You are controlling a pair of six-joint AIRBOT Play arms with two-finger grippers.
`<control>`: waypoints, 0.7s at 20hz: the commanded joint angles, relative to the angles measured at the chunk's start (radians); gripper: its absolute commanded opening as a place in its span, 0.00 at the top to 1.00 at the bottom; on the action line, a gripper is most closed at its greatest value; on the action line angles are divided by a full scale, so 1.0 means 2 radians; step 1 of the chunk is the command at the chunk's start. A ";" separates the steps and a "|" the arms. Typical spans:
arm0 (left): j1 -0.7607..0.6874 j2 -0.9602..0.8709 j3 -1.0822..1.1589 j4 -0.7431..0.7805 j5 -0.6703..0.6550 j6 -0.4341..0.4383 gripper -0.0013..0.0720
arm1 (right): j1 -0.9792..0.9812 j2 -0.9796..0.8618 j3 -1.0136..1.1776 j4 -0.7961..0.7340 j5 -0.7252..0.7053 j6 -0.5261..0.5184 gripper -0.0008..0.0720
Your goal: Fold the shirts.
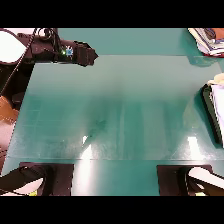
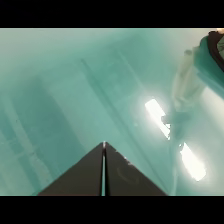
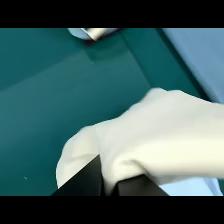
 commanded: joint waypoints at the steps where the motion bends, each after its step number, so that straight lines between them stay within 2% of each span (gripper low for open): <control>1: 0.000 0.000 0.000 0.000 -0.001 0.000 0.95 | -0.037 0.050 -0.072 -0.049 0.013 0.008 0.97; 7: 0.000 0.000 0.000 0.000 -0.005 0.000 0.95 | -0.128 0.114 -0.221 -0.087 0.016 0.007 0.97; 12: 0.000 0.000 -0.001 0.000 -0.012 0.001 0.95 | -0.149 0.122 -0.282 -0.117 0.013 -0.002 0.96; 14: 0.000 0.000 -0.006 0.000 -0.013 0.000 0.95 | -0.153 0.122 -0.285 -0.126 0.006 -0.002 0.79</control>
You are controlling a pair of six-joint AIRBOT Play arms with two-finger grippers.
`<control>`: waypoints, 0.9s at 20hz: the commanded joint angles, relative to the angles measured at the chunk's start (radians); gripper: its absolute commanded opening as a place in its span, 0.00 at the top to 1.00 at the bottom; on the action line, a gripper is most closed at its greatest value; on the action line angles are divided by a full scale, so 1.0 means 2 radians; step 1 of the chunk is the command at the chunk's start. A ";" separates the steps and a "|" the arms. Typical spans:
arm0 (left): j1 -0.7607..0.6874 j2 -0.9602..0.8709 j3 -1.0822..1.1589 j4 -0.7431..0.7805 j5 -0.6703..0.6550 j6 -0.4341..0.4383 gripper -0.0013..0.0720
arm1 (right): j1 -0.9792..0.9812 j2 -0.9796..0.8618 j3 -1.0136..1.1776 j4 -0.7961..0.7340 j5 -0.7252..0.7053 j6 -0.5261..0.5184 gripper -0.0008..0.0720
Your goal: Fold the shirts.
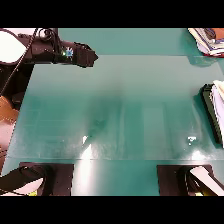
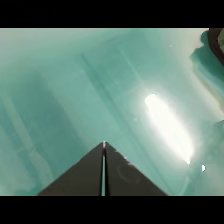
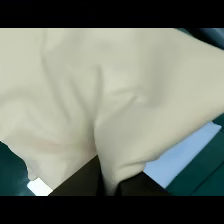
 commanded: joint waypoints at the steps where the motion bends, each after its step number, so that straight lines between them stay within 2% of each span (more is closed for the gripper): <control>1: 0.000 0.000 -0.006 0.000 -0.003 0.000 0.95 | -0.010 0.004 -0.020 -0.035 -0.012 -0.002 0.69; 3: 0.000 -0.001 -0.010 0.000 -0.002 0.000 0.95 | -0.010 0.004 -0.018 -0.059 -0.020 -0.002 0.30; 4: 0.000 -0.001 -0.012 0.000 -0.002 0.000 0.95 | -0.010 0.004 -0.013 -0.059 -0.020 -0.002 0.24; 6: 0.000 -0.001 -0.012 0.000 -0.002 0.000 0.95 | -0.004 0.004 0.007 -0.031 -0.025 0.003 0.23; 9: 0.000 -0.001 -0.012 0.000 -0.002 0.000 0.95 | 0.047 0.004 0.049 0.094 -0.041 0.003 0.23; 11: 0.000 -0.001 -0.012 0.000 -0.002 0.000 0.95 | 0.118 0.004 0.067 0.159 -0.039 0.003 0.23; 14: 0.000 -0.001 -0.012 0.003 -0.005 0.000 0.95 | 0.264 0.004 0.076 0.171 -0.042 0.003 0.23; 17: 0.000 -0.001 -0.012 0.001 -0.002 0.000 0.95 | 0.397 0.004 0.075 0.144 -0.067 0.002 0.24; 18: 0.000 -0.001 -0.012 0.001 0.001 0.000 0.95 | 0.433 0.004 0.075 0.132 -0.079 0.002 0.33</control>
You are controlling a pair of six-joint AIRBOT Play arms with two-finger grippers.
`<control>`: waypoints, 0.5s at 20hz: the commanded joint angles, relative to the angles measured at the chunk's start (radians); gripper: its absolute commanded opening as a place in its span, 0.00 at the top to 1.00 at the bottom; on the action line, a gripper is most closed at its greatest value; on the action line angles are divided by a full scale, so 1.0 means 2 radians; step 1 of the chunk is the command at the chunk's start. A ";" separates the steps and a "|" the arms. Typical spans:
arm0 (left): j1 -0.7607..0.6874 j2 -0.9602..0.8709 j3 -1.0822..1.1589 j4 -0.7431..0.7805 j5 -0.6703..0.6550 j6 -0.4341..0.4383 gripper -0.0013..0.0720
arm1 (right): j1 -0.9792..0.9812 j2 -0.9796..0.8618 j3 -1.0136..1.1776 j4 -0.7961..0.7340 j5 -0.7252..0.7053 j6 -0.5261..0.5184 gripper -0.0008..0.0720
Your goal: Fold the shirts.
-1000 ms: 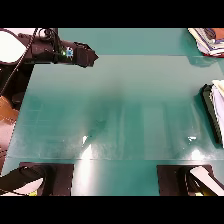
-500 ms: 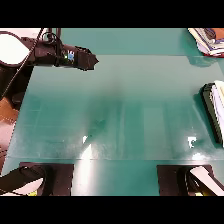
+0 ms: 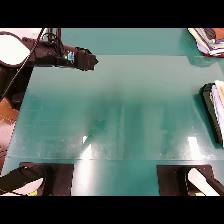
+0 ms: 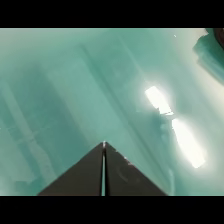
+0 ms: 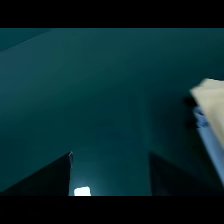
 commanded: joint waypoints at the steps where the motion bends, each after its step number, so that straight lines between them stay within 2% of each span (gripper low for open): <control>1: 0.000 0.000 0.000 0.000 0.008 0.000 0.95 | 0.143 0.000 0.004 -0.026 -0.036 0.000 0.55; 3: 0.000 0.000 0.000 0.000 0.014 0.000 0.95 | 0.197 0.000 0.004 -0.059 -0.051 0.000 0.77; 4: 0.000 0.000 0.000 0.000 0.018 0.000 0.95 | 0.217 0.000 0.004 -0.073 -0.052 0.000 0.93; 5: 0.000 0.000 0.000 0.000 0.021 0.000 0.95 | 0.231 0.000 0.004 -0.080 -0.052 0.000 0.97; 10: 0.000 0.000 0.000 0.000 0.021 0.000 0.95 | 0.250 0.000 0.004 -0.082 -0.052 0.000 0.97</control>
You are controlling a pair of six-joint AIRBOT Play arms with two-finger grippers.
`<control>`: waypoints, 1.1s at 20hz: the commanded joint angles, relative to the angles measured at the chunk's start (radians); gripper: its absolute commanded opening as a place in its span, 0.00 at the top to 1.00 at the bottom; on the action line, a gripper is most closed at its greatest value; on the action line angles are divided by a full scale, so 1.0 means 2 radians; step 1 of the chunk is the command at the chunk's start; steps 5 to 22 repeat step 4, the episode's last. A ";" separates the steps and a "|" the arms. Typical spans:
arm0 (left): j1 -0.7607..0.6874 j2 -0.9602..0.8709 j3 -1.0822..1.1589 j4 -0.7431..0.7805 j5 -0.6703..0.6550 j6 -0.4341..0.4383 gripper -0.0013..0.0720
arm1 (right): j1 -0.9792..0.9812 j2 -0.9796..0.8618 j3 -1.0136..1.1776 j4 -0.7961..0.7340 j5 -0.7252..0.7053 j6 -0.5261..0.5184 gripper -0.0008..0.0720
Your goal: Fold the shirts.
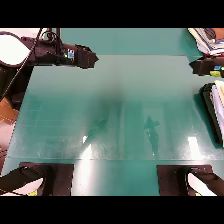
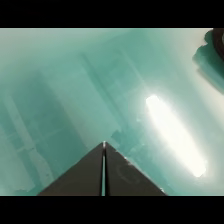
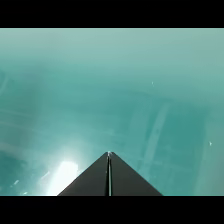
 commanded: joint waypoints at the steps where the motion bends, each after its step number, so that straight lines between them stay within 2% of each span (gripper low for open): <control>1: 0.000 0.000 0.000 0.000 0.003 0.000 0.95 | 0.019 0.000 0.000 -0.009 -0.004 0.000 0.97; 22: 0.000 0.000 0.000 0.000 0.003 0.000 0.95 | 0.019 0.000 0.000 -0.009 -0.003 0.000 0.97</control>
